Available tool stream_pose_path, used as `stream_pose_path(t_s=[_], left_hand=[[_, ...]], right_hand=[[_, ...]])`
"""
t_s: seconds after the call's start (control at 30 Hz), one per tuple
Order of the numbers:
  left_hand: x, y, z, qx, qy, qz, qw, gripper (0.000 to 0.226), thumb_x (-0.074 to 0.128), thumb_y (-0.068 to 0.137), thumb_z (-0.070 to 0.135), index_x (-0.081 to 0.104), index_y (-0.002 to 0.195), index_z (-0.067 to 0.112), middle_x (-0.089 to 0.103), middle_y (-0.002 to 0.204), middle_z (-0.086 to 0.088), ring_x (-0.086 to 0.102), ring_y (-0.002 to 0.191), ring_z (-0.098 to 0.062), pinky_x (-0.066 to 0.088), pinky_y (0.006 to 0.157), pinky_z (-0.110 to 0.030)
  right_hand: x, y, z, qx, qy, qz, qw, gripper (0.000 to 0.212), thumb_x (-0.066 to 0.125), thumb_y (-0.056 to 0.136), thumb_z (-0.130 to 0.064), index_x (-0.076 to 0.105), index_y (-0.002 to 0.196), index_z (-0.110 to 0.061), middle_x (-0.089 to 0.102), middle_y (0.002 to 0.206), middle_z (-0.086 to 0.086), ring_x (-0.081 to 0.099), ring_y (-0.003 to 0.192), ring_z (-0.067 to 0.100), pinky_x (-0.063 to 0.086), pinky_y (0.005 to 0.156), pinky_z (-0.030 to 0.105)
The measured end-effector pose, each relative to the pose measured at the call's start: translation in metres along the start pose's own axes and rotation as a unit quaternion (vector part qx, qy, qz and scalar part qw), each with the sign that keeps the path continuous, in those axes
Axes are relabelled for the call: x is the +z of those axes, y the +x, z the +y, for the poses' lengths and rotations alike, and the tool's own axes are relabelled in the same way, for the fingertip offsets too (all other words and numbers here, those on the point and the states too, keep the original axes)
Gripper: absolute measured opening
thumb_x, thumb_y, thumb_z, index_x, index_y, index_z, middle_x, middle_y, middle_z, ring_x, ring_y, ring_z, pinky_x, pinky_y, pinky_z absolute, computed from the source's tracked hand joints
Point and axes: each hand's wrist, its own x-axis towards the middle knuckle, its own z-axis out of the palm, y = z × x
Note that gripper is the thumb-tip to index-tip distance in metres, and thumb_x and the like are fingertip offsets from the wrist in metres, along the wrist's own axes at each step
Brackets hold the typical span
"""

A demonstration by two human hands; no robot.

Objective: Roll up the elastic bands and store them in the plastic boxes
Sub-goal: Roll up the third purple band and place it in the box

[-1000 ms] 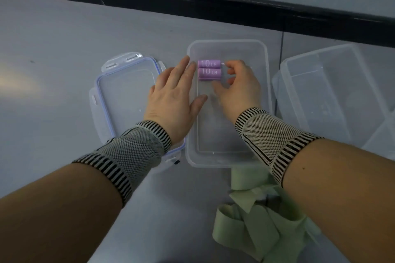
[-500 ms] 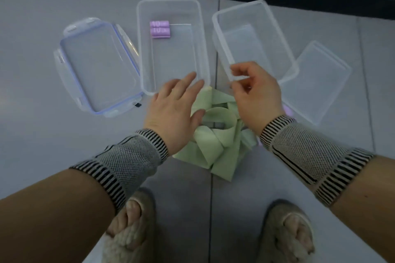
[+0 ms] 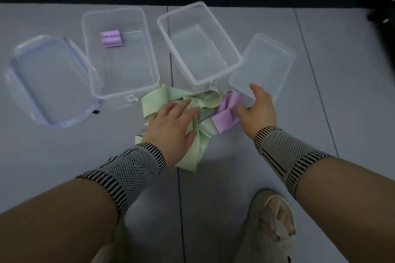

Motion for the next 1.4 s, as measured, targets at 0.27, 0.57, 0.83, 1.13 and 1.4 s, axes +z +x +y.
stream_pose_path(t_s=[0.27, 0.57, 0.83, 1.13, 1.4], left_hand=[[0.009, 0.011, 0.012, -0.028, -0.06, 0.017, 0.998, 0.05, 0.055, 0.089, 0.031, 0.045, 0.138, 0.03, 0.033, 0.151, 0.005, 0.03, 0.133, -0.026, 0.022, 0.11, -0.034], [-0.01, 0.022, 0.034, -0.038, -0.19, 0.098, 0.976, 0.041, 0.061, 0.086, 0.025, 0.056, 0.127, 0.026, 0.048, 0.139, 0.006, 0.04, 0.127, -0.021, 0.024, 0.105, -0.024], [-0.003, 0.017, 0.018, -0.103, -0.2, 0.101, 0.969, 0.039, 0.057, 0.088, 0.013, 0.057, 0.127, 0.019, 0.049, 0.139, 0.0, 0.041, 0.127, -0.023, 0.024, 0.106, -0.026], [0.018, 0.016, 0.013, -0.077, -0.17, 0.03, 0.982, 0.046, 0.057, 0.086, 0.016, 0.053, 0.131, 0.023, 0.043, 0.143, -0.002, 0.039, 0.129, -0.025, 0.031, 0.111, -0.039], [0.017, 0.029, 0.024, -0.185, -0.339, -0.001, 0.923, 0.033, 0.053, 0.093, 0.025, 0.057, 0.125, 0.02, 0.067, 0.102, 0.001, 0.064, 0.089, -0.017, 0.05, 0.087, -0.03]], right_hand=[[-0.001, 0.007, 0.007, -0.013, 0.008, -0.029, 0.999, 0.015, 0.058, 0.088, -0.024, 0.071, 0.091, -0.016, 0.069, 0.084, 0.007, 0.064, 0.081, 0.026, 0.048, 0.072, 0.029], [-0.064, -0.02, 0.001, -0.152, 0.123, 0.125, 0.973, 0.016, 0.056, 0.088, -0.033, 0.072, 0.089, -0.034, 0.068, 0.089, -0.008, 0.06, 0.097, 0.022, 0.048, 0.089, 0.036], [-0.035, -0.02, -0.018, 0.134, 0.449, -0.145, 0.872, 0.021, 0.056, 0.093, -0.03, 0.068, 0.094, -0.014, 0.07, 0.094, 0.002, 0.067, 0.084, 0.018, 0.056, 0.07, 0.033], [-0.009, -0.012, 0.035, 0.004, 0.017, -0.048, 0.999, 0.045, 0.063, 0.085, -0.024, 0.053, 0.129, -0.02, 0.056, 0.122, 0.009, 0.056, 0.108, 0.026, 0.042, 0.094, 0.032], [0.017, -0.023, 0.031, -0.213, -0.156, 0.0, 0.965, 0.013, 0.062, 0.083, -0.028, 0.068, 0.08, -0.016, 0.065, 0.082, 0.007, 0.058, 0.082, 0.032, 0.04, 0.064, 0.029]])
